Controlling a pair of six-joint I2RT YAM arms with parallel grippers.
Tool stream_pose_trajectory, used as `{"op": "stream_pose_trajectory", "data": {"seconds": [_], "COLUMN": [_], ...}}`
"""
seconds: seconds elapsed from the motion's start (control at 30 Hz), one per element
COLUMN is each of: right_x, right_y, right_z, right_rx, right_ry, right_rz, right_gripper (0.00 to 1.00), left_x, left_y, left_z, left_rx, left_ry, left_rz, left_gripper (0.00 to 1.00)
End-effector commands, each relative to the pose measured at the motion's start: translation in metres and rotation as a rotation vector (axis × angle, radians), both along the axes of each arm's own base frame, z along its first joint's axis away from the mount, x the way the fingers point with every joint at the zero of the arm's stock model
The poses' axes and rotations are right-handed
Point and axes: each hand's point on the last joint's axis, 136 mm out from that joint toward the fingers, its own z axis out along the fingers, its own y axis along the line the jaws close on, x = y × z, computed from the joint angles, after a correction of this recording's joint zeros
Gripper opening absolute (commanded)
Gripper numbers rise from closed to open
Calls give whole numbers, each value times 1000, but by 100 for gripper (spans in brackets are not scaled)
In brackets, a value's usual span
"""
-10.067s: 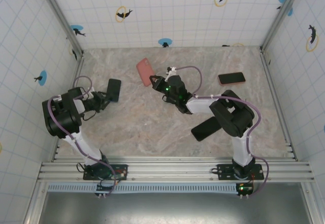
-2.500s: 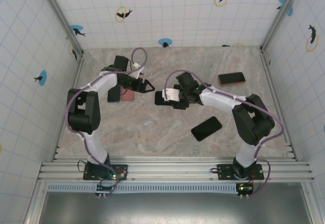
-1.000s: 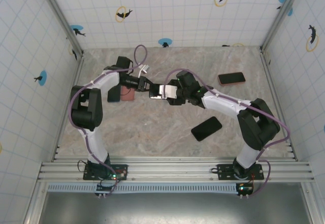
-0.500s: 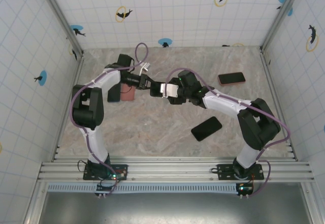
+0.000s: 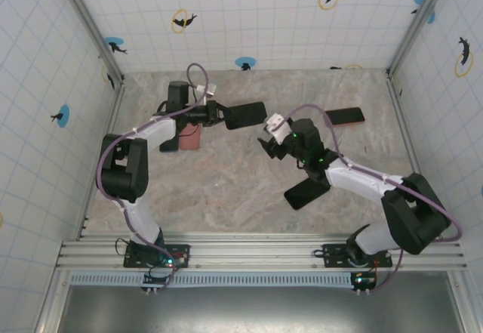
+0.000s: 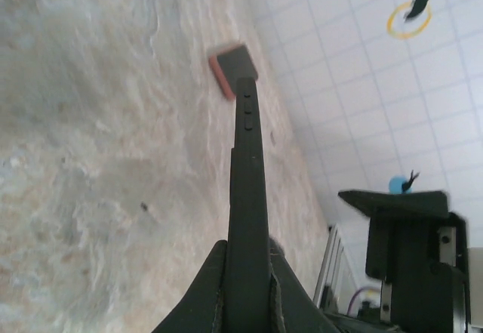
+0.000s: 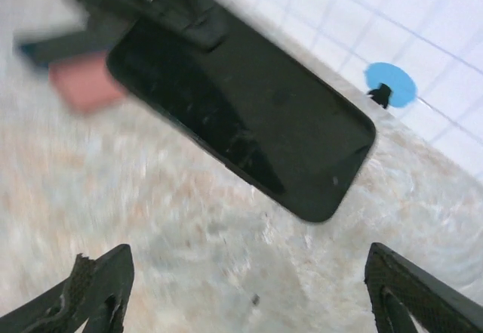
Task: Take the phone out of the phone case
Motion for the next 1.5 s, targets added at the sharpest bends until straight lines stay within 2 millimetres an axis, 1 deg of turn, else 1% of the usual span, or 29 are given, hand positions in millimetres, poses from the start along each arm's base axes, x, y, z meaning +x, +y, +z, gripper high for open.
{"op": "stream_pose_trajectory", "data": {"seconds": [0.0,0.03,0.07,0.13,0.33,0.43,0.47,0.5,0.6,0.67,0.87,0.97,1.1,1.2,1.33,1.4,1.47], "right_x": [12,13,13,19,30,37,39,40,46,47,58,66,73,76,77,77,78], "right_y": [-18,-22,-23,-24,-14,-2,1,5,19,21,34,44,53,56,58,57,57], "right_z": [57,61,66,70,75,76,78,83,94,99,90,91,89,90,88,87,88], "right_rx": [634,748,837,975,1253,1319,1344,1366,1373,1391,1398,1399,1414,1434,1448,1464,1479], "right_ry": [124,167,194,266,411,469,480,481,491,481,546,564,585,599,613,613,612], "right_rz": [-200,-228,-232,-281,-298,-271,-266,-239,-183,-159,-158,-124,-101,-90,-95,-97,-91], "right_gripper": [78,77,76,74,71,71,71,70,69,67,61,56,46,39,31,26,22], "left_x": [18,19,20,20,15,10,9,5,2,2,-2,-4,-6,-5,1,4,4], "left_y": [1,1,2,3,2,-1,-1,-1,-5,-7,-14,-17,-18,-18,-8,-8,-8], "left_z": [68,73,79,87,104,111,119,114,117,114,118,114,117,115,107,103,105], "left_rx": [-136,-157,-177,-218,-314,-356,-384,-402,-447,-447,-492,-503,-538,-534,-535,-547,-576], "left_ry": [-148,-161,-159,-151,-140,-142,-149,-130,-103,-92,-63,-35,-25,-21,-5,14,23], "left_rz": [113,133,158,190,279,304,310,317,327,338,334,336,334,348,425,435,439], "left_gripper": [6,6,7,6,7,8,8,8,8,8,9,9,10,10,13,13,13]}}
